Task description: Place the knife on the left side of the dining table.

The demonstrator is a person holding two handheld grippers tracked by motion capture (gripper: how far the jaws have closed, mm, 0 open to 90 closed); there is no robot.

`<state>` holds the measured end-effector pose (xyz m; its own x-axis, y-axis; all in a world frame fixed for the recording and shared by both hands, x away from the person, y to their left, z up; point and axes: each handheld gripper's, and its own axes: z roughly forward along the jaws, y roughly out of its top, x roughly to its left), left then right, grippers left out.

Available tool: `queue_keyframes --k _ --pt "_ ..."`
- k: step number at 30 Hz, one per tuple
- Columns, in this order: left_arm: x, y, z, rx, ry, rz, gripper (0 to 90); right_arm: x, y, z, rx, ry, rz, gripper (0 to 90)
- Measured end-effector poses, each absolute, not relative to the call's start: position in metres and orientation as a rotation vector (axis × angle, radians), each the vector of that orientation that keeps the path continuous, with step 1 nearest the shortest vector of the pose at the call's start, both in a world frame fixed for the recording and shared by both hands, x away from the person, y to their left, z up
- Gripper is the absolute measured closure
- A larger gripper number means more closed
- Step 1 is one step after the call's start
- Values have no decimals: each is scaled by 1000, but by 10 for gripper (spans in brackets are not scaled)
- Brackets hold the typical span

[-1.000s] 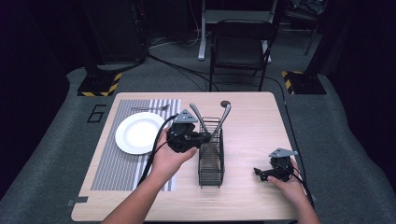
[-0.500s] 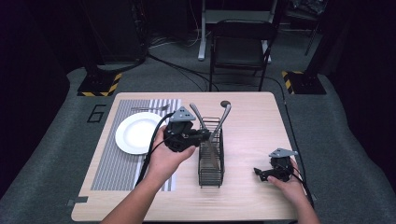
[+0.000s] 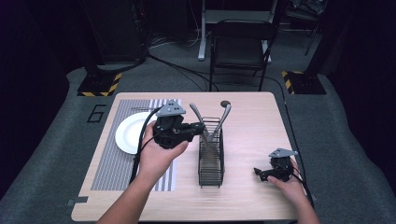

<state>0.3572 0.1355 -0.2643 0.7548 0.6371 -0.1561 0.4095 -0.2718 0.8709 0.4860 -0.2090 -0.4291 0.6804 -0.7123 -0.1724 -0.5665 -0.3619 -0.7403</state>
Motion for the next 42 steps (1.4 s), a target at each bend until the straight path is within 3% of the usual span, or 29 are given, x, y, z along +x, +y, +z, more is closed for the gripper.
queue_keyframes --k 22,42 --pt "339 164 -231 1815 786 320 836 486 -209 -429 -2067 982 -224 0" --pt "340 193 -227 1778 840 342 836 486 -209 -429 -2067 982 -224 0"
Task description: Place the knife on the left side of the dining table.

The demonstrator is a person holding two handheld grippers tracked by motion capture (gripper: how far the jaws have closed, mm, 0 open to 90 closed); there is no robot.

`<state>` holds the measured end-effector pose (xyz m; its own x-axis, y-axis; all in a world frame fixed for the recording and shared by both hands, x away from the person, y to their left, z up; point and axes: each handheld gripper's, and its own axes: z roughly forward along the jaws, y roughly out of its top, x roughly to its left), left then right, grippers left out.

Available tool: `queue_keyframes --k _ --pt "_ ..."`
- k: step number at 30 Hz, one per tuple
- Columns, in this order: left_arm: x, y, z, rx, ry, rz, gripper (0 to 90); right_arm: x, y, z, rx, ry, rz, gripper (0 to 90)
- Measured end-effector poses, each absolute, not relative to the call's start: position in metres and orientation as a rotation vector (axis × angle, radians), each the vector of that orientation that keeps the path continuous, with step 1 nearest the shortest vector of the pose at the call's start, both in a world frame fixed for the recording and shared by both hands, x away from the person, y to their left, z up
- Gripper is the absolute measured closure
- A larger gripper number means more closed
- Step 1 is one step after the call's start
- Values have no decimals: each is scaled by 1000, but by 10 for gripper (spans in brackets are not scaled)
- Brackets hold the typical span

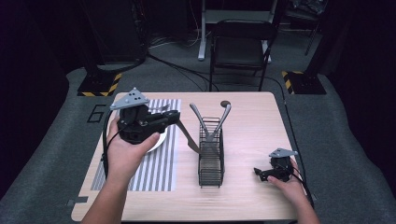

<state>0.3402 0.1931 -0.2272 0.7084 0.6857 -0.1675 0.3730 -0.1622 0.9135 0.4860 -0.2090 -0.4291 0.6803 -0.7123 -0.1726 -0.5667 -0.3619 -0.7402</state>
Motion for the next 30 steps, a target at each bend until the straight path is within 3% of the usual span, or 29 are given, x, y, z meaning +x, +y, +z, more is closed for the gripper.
queue_keyframes --k 12,30 --pt "354 213 -243 1766 915 329 835 486 -209 -429 -2067 982 -225 0" --pt "381 240 -298 1717 1103 251 836 486 -209 -429 -2067 982 -224 0"
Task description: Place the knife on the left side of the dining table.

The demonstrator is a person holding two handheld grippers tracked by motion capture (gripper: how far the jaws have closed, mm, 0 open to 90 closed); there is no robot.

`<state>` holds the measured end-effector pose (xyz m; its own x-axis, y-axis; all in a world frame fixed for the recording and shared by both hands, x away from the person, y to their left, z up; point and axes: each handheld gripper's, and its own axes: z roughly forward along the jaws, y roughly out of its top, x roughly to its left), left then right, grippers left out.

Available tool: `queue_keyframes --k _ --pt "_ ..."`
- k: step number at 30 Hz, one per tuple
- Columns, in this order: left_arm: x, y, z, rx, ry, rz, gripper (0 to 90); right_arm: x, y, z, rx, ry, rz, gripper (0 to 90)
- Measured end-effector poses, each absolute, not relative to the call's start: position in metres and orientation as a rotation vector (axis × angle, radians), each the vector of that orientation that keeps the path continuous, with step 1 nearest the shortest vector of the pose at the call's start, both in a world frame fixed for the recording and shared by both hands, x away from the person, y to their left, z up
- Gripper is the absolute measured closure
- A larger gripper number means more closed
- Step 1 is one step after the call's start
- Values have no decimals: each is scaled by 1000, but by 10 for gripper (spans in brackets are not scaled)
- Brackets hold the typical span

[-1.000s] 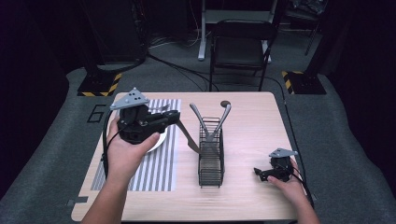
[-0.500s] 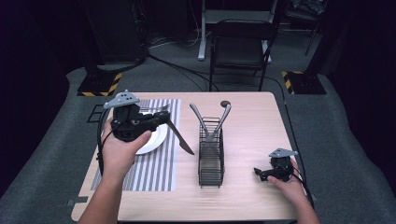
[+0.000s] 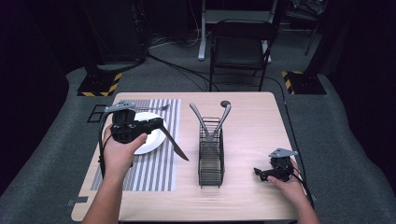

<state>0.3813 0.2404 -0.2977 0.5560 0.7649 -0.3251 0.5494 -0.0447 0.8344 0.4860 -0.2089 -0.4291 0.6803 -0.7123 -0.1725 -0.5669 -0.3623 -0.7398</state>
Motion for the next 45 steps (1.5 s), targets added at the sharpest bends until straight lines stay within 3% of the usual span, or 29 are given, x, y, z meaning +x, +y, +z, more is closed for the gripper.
queue_keyframes --k 45 --pt "387 341 -390 1446 1453 178 824 486 -209 -429 -2067 982 -224 0"
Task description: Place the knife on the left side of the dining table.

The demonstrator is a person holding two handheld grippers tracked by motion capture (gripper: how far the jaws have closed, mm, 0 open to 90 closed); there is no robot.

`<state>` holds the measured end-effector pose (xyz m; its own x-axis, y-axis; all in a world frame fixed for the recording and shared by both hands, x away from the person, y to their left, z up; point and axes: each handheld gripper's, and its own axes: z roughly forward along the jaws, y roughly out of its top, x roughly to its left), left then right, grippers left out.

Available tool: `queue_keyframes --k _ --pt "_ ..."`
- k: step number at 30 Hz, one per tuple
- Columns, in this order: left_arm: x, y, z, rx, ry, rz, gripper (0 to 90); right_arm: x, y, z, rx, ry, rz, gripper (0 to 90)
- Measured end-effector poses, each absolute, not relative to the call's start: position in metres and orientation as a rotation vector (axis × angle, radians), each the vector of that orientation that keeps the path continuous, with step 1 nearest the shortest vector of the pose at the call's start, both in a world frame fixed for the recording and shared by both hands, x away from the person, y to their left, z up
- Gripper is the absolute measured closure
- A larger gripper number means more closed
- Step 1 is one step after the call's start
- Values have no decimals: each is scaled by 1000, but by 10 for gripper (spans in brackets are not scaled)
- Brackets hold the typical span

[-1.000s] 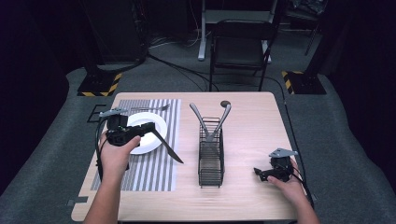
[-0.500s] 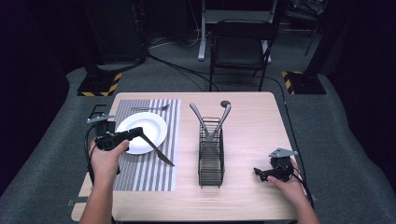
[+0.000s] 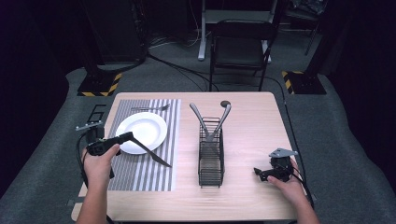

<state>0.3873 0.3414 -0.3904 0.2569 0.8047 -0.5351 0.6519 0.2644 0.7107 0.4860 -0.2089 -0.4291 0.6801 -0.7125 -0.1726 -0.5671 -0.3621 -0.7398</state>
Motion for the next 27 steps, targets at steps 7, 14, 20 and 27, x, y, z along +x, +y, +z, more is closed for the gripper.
queue_keyframes --k 7,14,20,27 --pt "380 358 -408 1377 1501 188 803 486 -209 -429 -2067 982 -224 0" --pt "376 366 -420 1329 1532 199 787 486 -209 -429 -2067 982 -225 0" --pt "372 371 -431 1283 1586 217 770 486 -209 -429 -2067 982 -224 0" --pt "370 375 -440 1242 1620 218 759 486 -209 -429 -2067 983 -225 0"
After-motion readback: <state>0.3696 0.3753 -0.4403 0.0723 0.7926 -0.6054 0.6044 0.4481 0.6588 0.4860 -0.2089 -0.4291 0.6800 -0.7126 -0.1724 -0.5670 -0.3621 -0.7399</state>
